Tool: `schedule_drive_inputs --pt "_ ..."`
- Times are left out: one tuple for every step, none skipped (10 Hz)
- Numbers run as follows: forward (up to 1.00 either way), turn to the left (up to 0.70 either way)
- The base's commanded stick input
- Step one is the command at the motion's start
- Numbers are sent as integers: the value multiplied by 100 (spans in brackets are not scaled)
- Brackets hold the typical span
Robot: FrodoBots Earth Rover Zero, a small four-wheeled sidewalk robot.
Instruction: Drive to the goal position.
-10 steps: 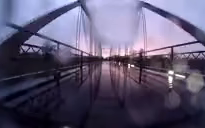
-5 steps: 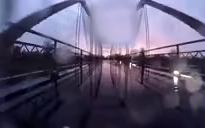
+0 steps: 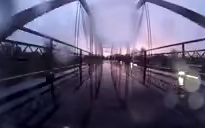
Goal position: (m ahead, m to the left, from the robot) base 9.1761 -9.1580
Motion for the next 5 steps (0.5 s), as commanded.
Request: schedule_drive_inputs --pt "0 0" --pt "0 0" --pt "0 0" --pt "0 0" --pt "0 0"
